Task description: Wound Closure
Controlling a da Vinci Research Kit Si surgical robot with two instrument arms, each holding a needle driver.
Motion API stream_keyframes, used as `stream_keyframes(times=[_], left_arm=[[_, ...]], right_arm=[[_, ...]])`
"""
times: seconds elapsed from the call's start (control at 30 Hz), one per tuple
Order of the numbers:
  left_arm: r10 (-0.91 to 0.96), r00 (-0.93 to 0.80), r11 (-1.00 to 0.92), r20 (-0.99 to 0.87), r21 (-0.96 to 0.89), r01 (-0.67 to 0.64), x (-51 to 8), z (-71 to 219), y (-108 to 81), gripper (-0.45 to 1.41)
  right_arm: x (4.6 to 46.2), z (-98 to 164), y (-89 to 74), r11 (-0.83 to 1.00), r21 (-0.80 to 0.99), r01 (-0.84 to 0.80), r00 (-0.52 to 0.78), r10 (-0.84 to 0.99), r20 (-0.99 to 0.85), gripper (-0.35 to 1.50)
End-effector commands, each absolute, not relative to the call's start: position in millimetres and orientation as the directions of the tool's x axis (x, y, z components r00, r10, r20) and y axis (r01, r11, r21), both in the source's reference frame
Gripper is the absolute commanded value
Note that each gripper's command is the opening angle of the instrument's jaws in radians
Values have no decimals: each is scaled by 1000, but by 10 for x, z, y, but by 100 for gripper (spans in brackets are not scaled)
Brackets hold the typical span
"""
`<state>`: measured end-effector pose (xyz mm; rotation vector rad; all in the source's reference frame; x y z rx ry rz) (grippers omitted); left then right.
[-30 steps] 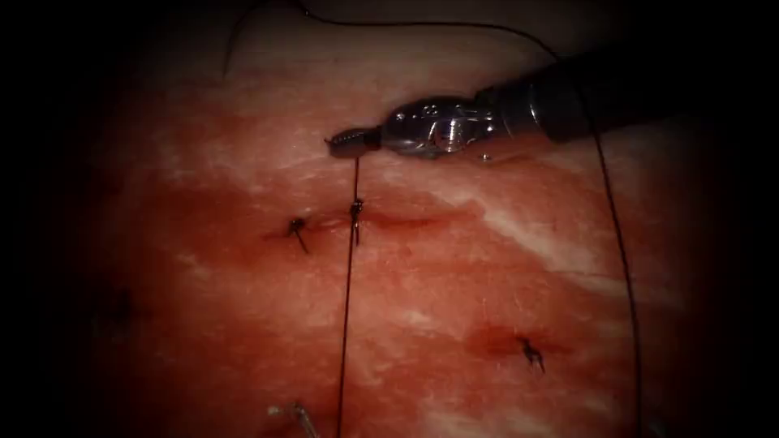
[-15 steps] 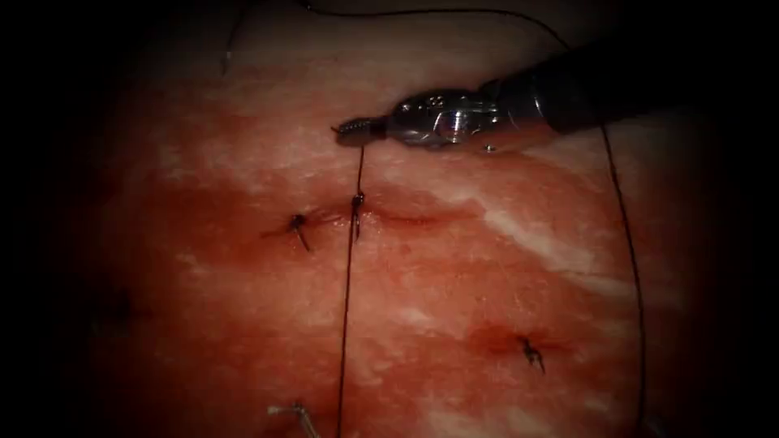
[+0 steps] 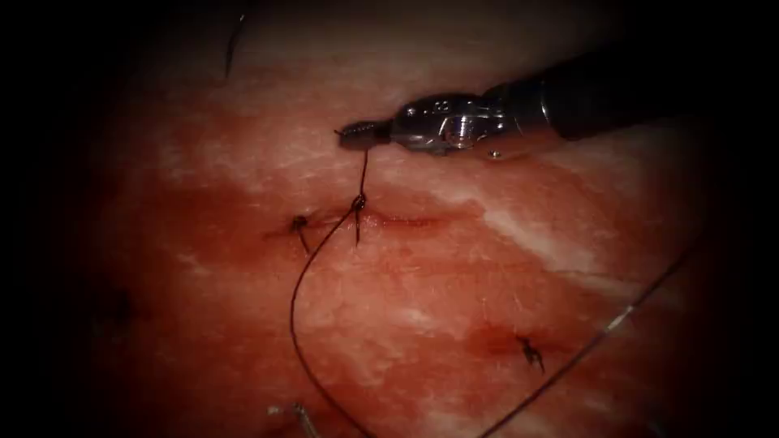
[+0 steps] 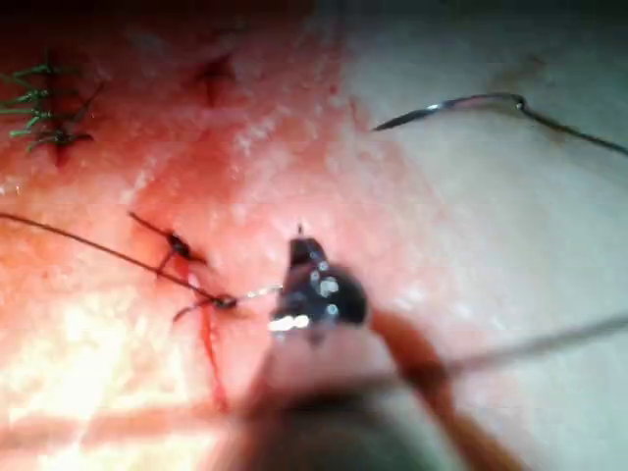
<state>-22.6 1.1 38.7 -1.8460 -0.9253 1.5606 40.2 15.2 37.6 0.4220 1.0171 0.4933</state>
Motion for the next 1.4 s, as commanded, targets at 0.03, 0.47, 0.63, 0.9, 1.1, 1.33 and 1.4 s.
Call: stream_keyframes(times=[0.03,0.47,0.63,0.9,1.1,1.33,1.4], left_arm=[[774,72,-633,-629,-764,125,-224,391,14,138],[329,-189,-933,-925,-288,-217,-171,437,117,128],[314,-264,-933,-912,-245,-263,-155,491,128,123],[305,-291,-951,-907,-276,-137,-124,497,106,108],[284,-212,-955,-935,-296,27,-112,471,90,91],[277,-345,-960,-897,-244,-138,-99,475,113,91],[254,-381,-961,-889,-189,-201,-98,479,121,94]], right_arm=[[407,380,147,817,545,-188,436,567,-699,-35],[412,376,142,824,542,-165,425,555,-715,-35],[413,376,141,827,539,-160,425,551,-719,-35],[412,376,144,836,527,-153,427,537,-727,-35],[412,377,146,842,518,-150,429,528,-733,-35],[412,377,145,842,518,-149,429,527,-734,-35],[412,377,145,842,518,-149,429,527,-734,-35]])
